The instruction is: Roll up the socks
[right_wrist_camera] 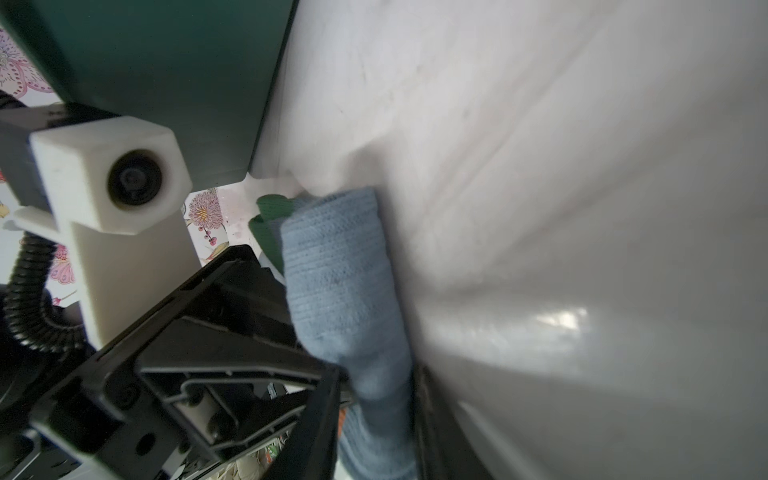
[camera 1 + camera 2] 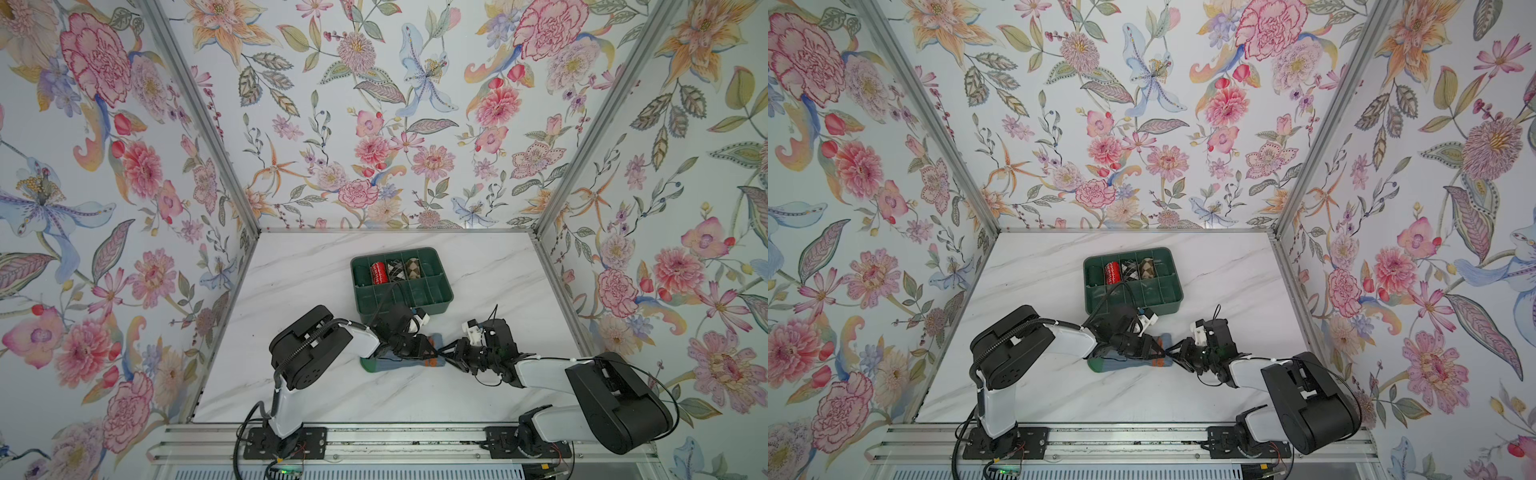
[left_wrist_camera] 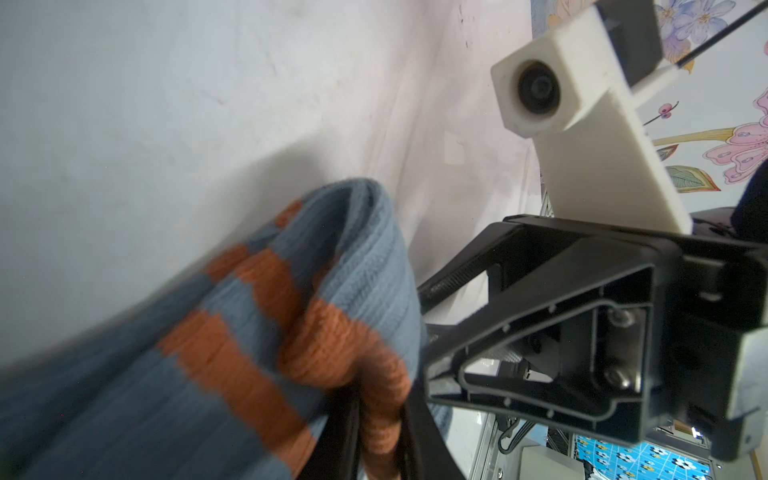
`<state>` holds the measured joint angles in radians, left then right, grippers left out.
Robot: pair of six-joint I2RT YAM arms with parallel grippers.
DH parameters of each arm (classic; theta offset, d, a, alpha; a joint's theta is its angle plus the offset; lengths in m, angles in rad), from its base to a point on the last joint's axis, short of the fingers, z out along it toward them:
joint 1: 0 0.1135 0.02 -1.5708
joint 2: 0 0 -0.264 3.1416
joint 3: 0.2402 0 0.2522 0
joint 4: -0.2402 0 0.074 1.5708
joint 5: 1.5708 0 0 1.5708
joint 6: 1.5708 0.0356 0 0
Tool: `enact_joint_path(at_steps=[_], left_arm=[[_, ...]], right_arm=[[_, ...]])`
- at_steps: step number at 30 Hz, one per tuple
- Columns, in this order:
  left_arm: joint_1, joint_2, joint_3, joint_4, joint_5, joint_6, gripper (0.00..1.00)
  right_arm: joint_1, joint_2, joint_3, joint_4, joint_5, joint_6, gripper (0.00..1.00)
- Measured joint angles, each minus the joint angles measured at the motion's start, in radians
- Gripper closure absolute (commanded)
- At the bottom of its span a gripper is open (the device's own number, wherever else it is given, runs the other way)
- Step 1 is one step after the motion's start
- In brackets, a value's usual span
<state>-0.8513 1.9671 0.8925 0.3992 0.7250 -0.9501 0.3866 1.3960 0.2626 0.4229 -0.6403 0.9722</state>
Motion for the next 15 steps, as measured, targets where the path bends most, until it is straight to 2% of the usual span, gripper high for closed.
enact_joint_path(at_steps=[9,15], left_arm=[[0.001,0.000,-0.002,0.004,0.000,0.000,0.80],[0.001,-0.014,-0.002,-0.018,-0.004,0.010,0.72]], right_arm=[[0.015,0.028,0.000,0.028,0.024,-0.014,1.00],[0.040,0.014,0.016,-0.003,0.063,-0.042,1.00]])
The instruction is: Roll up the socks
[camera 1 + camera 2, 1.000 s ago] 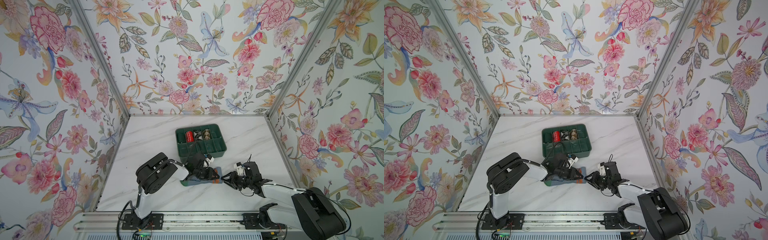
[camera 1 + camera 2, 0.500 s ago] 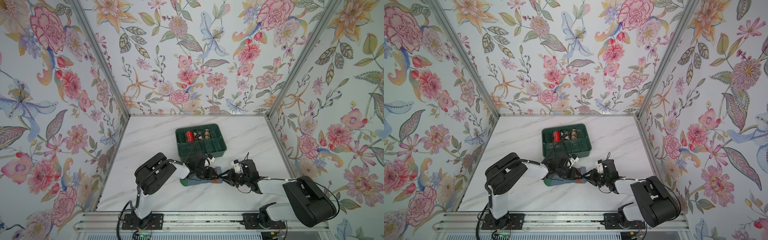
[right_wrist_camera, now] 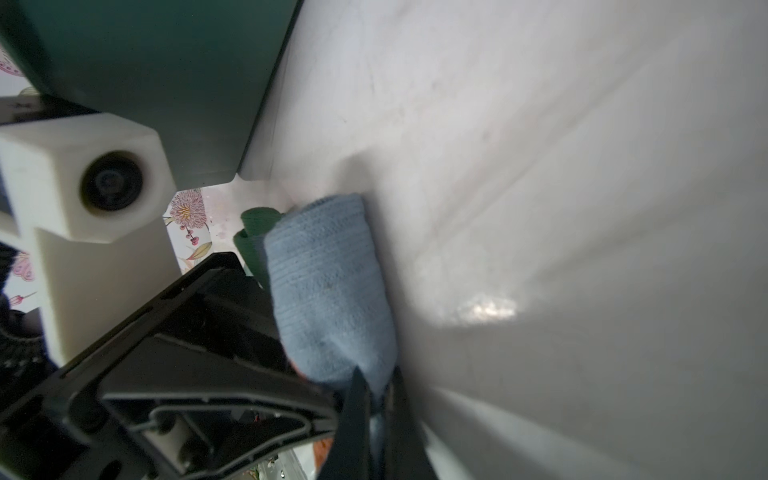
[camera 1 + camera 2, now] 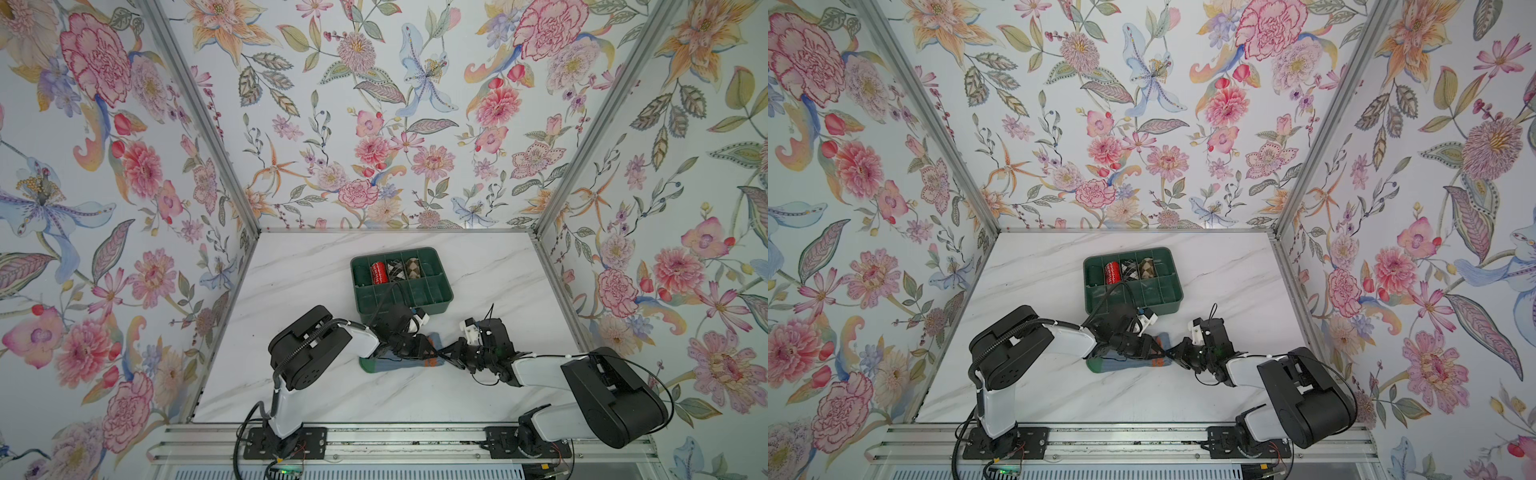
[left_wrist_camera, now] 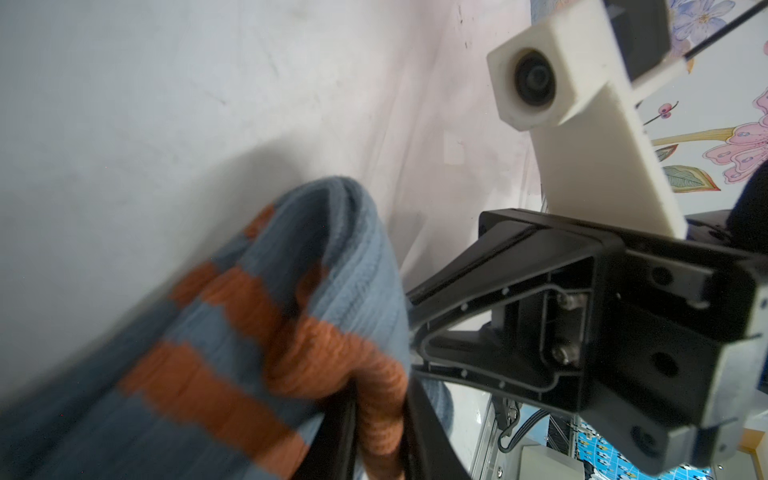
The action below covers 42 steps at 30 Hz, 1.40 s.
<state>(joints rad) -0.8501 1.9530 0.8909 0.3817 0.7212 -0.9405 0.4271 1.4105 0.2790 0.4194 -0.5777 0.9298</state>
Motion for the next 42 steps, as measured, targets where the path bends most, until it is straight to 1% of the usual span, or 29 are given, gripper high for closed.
enact_joint_path(at_steps=[6,14,18,24,30,34,42], left_arm=[[0.008,-0.052,0.002,-0.105,-0.027,0.037,0.69],[0.037,-0.161,0.015,-0.333,-0.101,0.125,0.70],[0.039,-0.207,0.014,-0.389,-0.133,0.146,0.71],[0.040,-0.249,-0.026,-0.414,-0.161,0.161,0.72],[0.058,-0.258,-0.084,-0.434,-0.184,0.171,0.73],[0.073,-0.299,-0.090,-0.459,-0.201,0.182,0.73],[0.106,-0.373,-0.091,-0.498,-0.206,0.201,0.72]], right_arm=[[0.021,-0.058,0.036,-0.131,0.045,-0.055,1.00],[0.023,-0.119,0.107,-0.322,0.119,-0.139,1.00],[0.035,-0.122,0.146,-0.404,0.158,-0.177,1.00],[0.068,-0.122,0.198,-0.505,0.226,-0.221,1.00],[0.138,-0.120,0.267,-0.617,0.338,-0.247,1.00],[0.188,-0.109,0.319,-0.687,0.426,-0.258,1.00],[0.311,-0.023,0.440,-0.847,0.630,-0.265,1.00]])
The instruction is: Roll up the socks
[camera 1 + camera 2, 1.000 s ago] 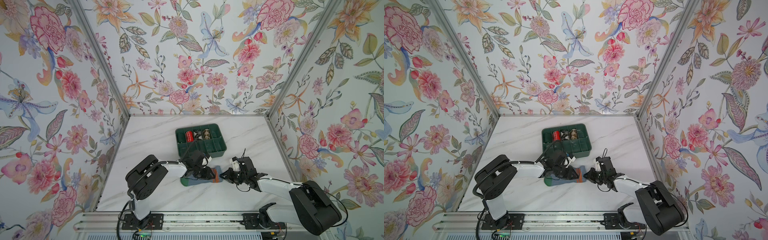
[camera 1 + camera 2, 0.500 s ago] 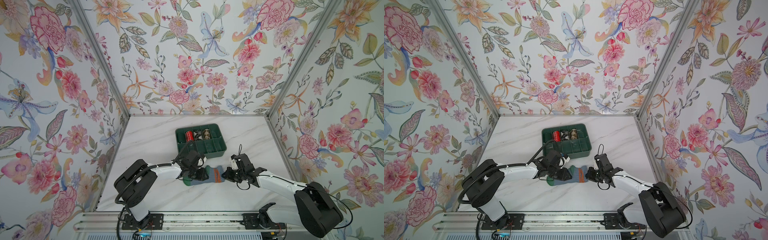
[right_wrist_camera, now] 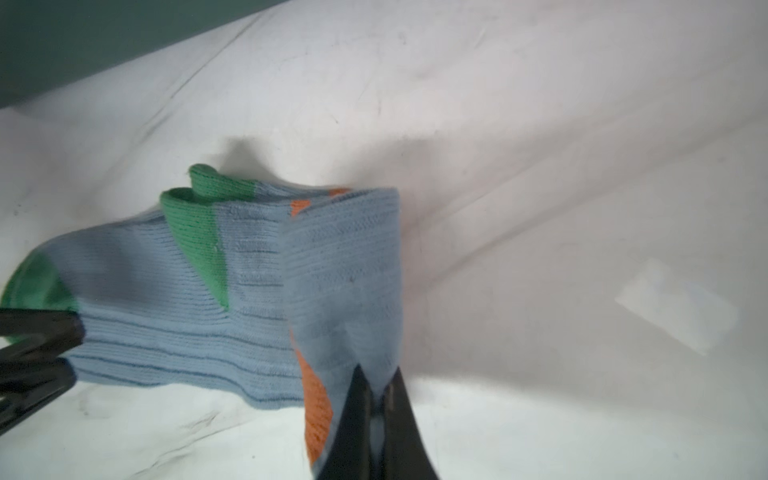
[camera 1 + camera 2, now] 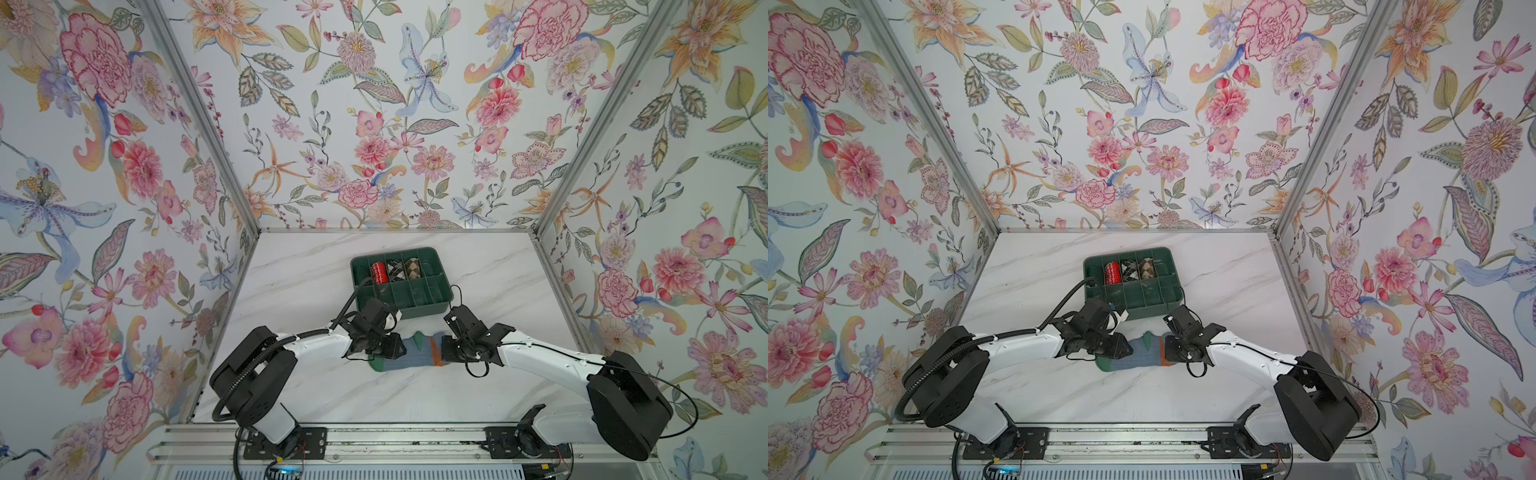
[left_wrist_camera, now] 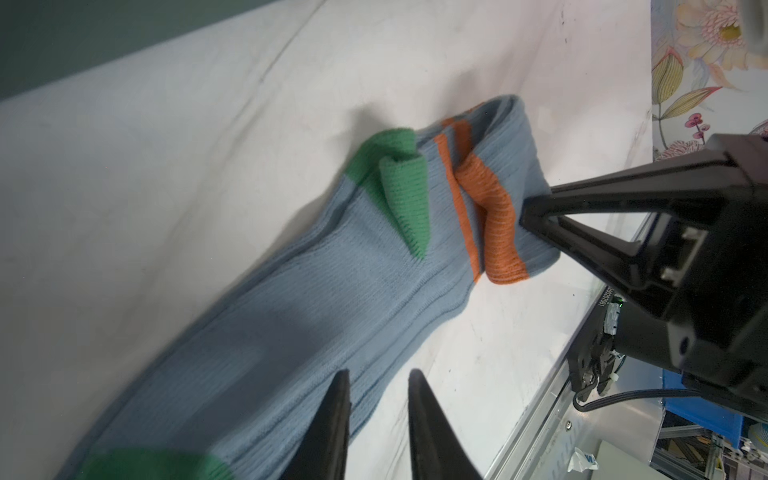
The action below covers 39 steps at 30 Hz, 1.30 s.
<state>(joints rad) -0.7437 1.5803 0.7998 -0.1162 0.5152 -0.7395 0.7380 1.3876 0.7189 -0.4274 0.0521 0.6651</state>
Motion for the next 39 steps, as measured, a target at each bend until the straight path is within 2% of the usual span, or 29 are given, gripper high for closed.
enact_joint_path(at_steps=[7,16,26,34,39], left_arm=[[0.014,-0.063,-0.009,-0.004,0.001,0.000,0.72],[0.024,-0.070,-0.064,-0.003,0.001,0.000,0.72],[0.090,-0.083,-0.144,-0.003,0.005,0.027,0.72],[0.111,-0.080,-0.150,-0.003,0.028,0.066,0.72],[0.118,-0.063,-0.150,-0.003,0.039,0.089,0.72]], right_arm=[[0.108,0.110,0.123,-0.121,0.169,0.005,1.00],[0.223,0.195,0.248,-0.235,0.321,0.043,1.00],[0.324,0.359,0.398,-0.341,0.428,0.094,1.00],[0.388,0.439,0.470,-0.389,0.457,0.137,1.00],[0.406,0.475,0.497,-0.399,0.456,0.155,0.83]])
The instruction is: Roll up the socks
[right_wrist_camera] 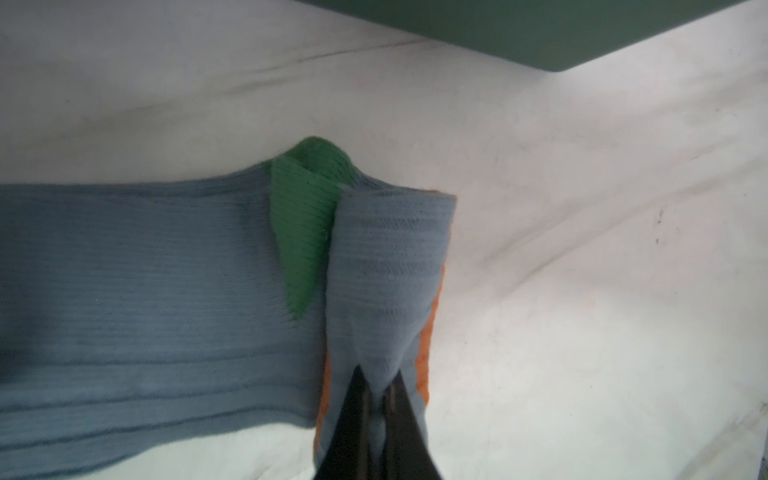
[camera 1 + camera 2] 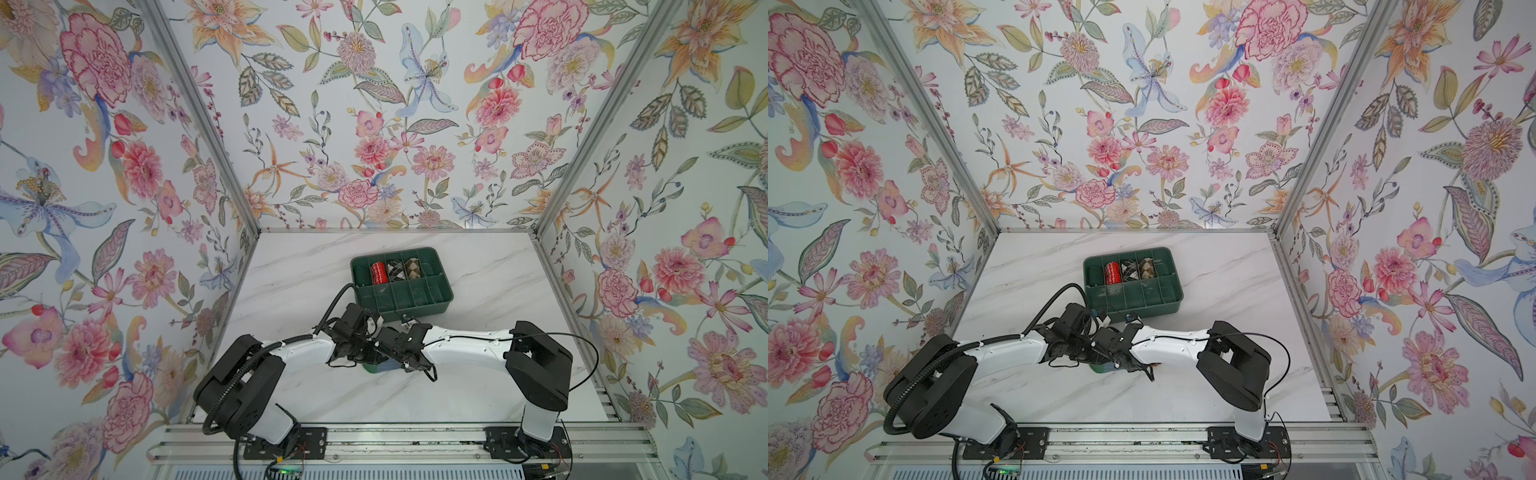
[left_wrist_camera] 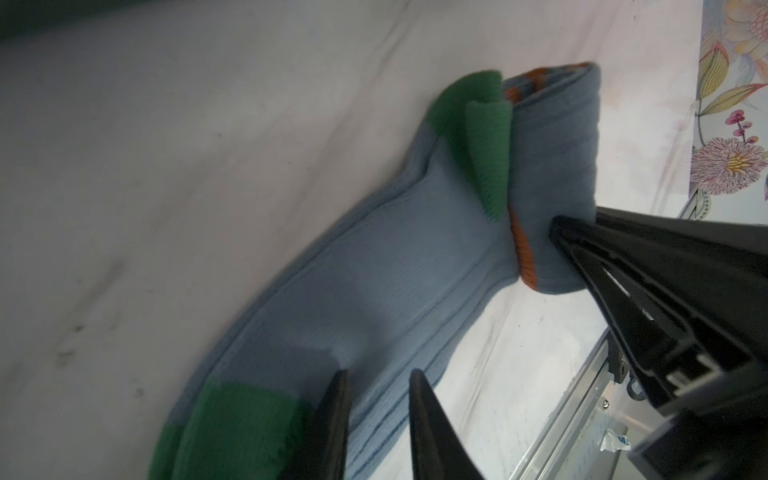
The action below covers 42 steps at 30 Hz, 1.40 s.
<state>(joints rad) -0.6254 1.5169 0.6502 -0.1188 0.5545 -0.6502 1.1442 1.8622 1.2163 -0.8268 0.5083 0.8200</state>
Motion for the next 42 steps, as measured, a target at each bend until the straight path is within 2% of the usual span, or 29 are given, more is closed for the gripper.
enact_joint_path(at_steps=[11,19,25,28,35,39,42], left_arm=[[0.017,0.022,0.025,-0.005,0.020,0.047,0.72],[0.019,0.079,0.087,-0.035,0.039,0.080,0.73],[0.021,0.080,0.154,-0.062,0.040,0.087,0.79],[0.021,0.080,0.186,-0.063,0.040,0.086,0.80],[0.001,0.080,0.243,-0.091,0.012,0.078,0.82],[-0.074,0.080,0.333,-0.142,-0.042,0.074,0.81],[-0.157,0.087,0.422,-0.171,-0.077,0.074,0.84]], right_arm=[[0.012,-0.023,-0.029,0.060,-0.050,0.000,0.64],[-0.021,-0.156,-0.146,0.191,-0.144,-0.018,0.53],[-0.079,-0.269,-0.254,0.310,-0.236,-0.030,0.44],[-0.114,-0.345,-0.307,0.373,-0.291,-0.037,0.41],[-0.250,-0.531,-0.431,0.487,-0.408,-0.027,0.42],[-0.374,-0.632,-0.528,0.508,-0.460,0.006,0.42],[-0.448,-0.674,-0.591,0.507,-0.507,0.012,0.45]])
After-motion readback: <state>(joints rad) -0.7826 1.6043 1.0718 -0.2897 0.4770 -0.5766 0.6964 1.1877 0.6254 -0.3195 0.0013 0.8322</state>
